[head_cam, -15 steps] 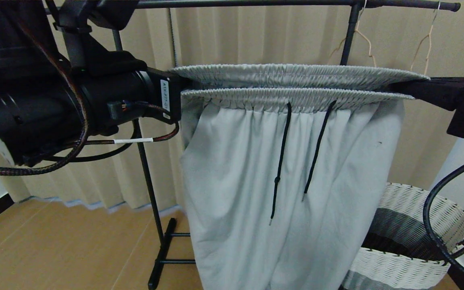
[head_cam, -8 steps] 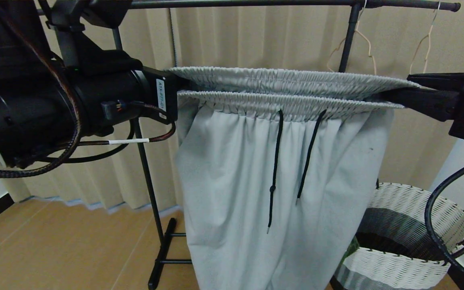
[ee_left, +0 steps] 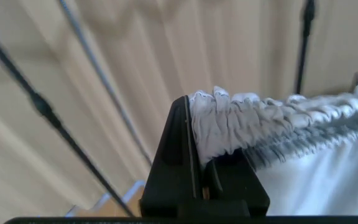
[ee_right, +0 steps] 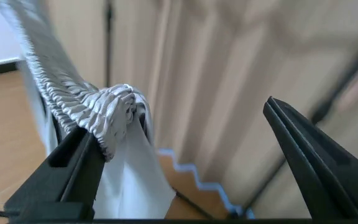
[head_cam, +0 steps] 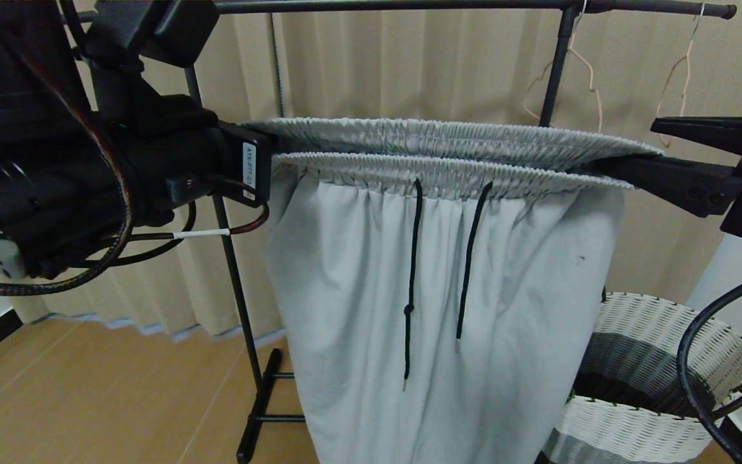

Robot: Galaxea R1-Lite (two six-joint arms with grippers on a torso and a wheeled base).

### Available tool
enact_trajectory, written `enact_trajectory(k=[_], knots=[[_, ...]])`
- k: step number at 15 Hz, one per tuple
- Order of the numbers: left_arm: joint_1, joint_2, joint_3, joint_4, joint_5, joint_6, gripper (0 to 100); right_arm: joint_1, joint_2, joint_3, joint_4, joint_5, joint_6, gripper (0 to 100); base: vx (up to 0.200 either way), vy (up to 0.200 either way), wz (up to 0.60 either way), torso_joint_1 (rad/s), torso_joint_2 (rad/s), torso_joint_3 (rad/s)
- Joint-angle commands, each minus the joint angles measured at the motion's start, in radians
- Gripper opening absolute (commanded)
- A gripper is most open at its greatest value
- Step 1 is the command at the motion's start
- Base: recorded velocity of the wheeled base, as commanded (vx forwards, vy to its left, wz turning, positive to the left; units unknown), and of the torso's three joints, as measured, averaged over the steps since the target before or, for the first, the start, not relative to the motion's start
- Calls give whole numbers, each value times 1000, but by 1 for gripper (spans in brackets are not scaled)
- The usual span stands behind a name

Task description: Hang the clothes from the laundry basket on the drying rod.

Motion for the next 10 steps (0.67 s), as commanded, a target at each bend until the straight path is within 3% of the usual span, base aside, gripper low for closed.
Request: enact_trajectory(k=[1,4,10], knots=[[0,4,-6,0,17,2,0,8,-5,40,-42,52,1,100,0,0,0,0,0,0],[3,4,-22,0,21,2,0,8,-28,89,-94,151,1,100,0,0,0,0,0,0],[62,23,-27,0,52,4,0,10,-65,100,-103,248,36,100,0,0,0,0,0,0]])
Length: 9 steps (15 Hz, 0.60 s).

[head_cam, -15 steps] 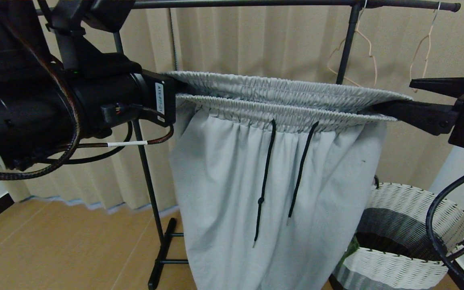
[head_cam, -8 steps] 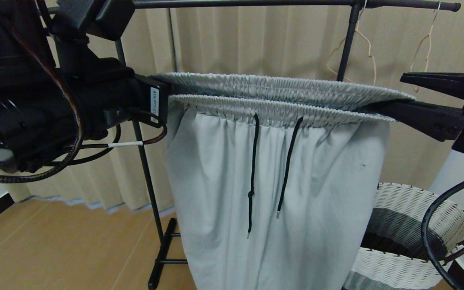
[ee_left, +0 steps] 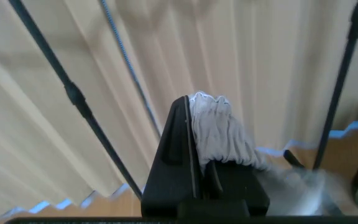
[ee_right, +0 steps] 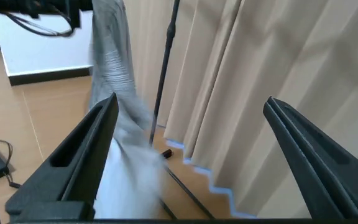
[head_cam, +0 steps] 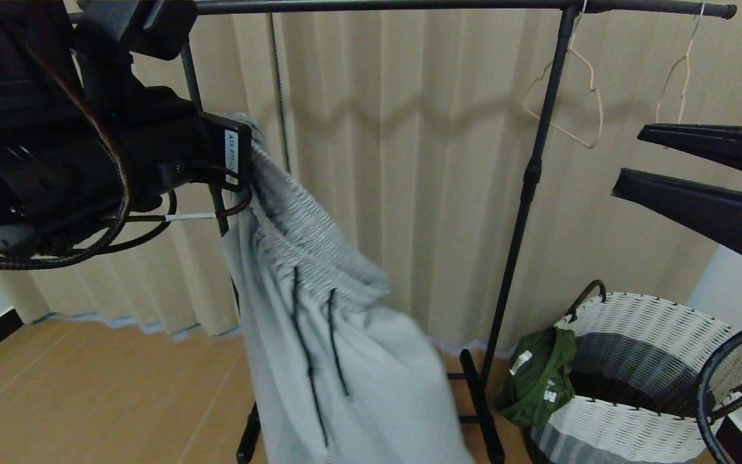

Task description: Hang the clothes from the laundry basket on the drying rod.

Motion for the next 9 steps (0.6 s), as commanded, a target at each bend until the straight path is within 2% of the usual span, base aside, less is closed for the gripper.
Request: enact_trajectory(k=[1,4,7,9], knots=[[5,14,-2,-2,-1,0,0,-2,-15,4,1,4,5,100,0,0,0,0,0,0],[8,2,30,1,14,0,0,-20,-14,7,20,-20,-9,100,0,0,0,0,0,0],[58,-86,131,4,10,0,0,-138,-15,82,28,-112,-90,100,0,0,0,0,0,0],[118,-156,226,4,1,0,0,-210,-15,102,28,-166,-107,100,0,0,0,0,0,0]])
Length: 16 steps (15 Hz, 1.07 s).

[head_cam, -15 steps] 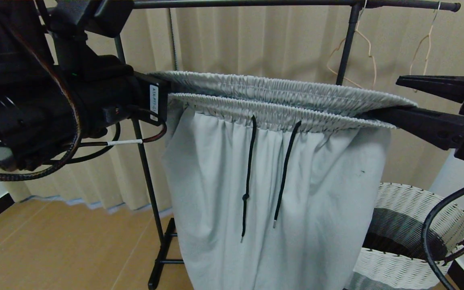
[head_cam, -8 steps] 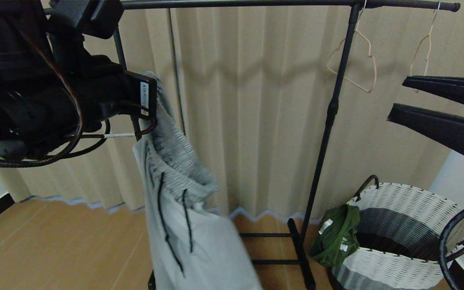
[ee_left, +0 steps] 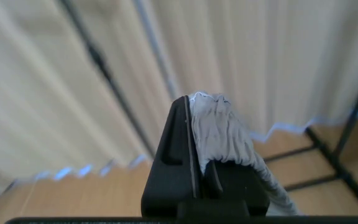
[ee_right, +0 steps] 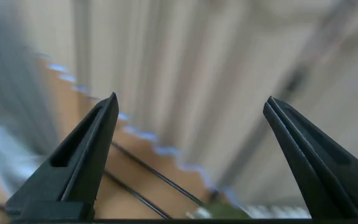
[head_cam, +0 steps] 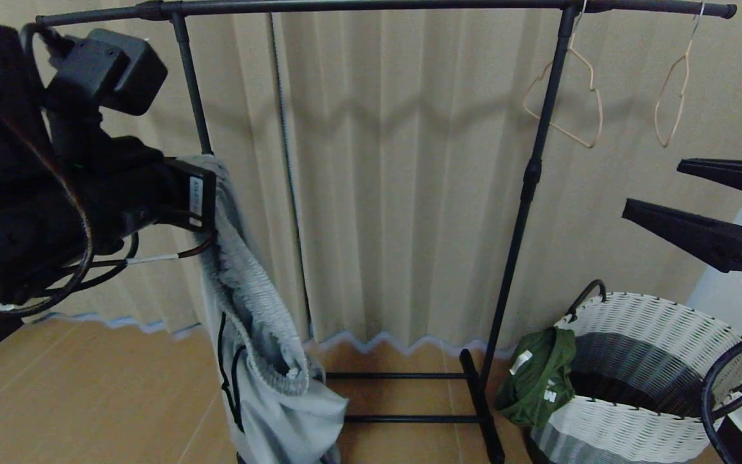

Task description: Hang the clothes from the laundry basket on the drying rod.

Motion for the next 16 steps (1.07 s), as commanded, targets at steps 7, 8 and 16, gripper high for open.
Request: enact_trajectory(k=[7,8,16], knots=[[290,-241,304,-4,-185,-11,0,-241,-5,93,-17,-107,-177,100,0,0,0,0,0,0],[305,-252,320,-5,-190,-11,0,-242,-5,96,-21,-116,-197,100,0,0,0,0,0,0],[331,-378,402,-4,-191,-9,0,-270,1,180,-139,-139,-284,100,0,0,0,0,0,0]])
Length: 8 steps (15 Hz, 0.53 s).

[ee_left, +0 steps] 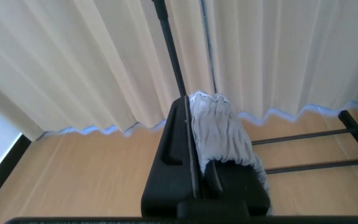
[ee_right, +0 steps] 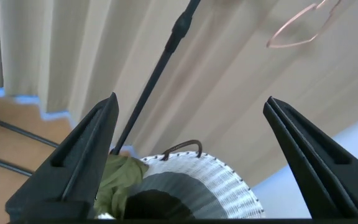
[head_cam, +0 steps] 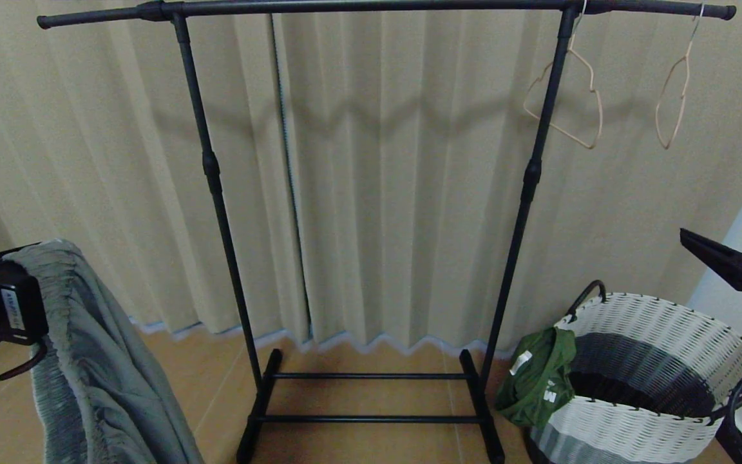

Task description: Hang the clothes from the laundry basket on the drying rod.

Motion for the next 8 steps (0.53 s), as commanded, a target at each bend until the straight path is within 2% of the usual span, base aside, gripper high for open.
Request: enact_trajectory(k=[1,5,8], knots=[[1,-15,7,0,0,0,0,-4,-6,50,-25,-1,1,100,0,0,0,0,0,0],[1,-20,7,0,0,4,0,-24,-6,82,-157,-1,-2,100,0,0,0,0,0,0],[-1,-29,21,-5,-3,7,0,-37,-15,99,-160,-4,0,100,0,0,0,0,0,0]])
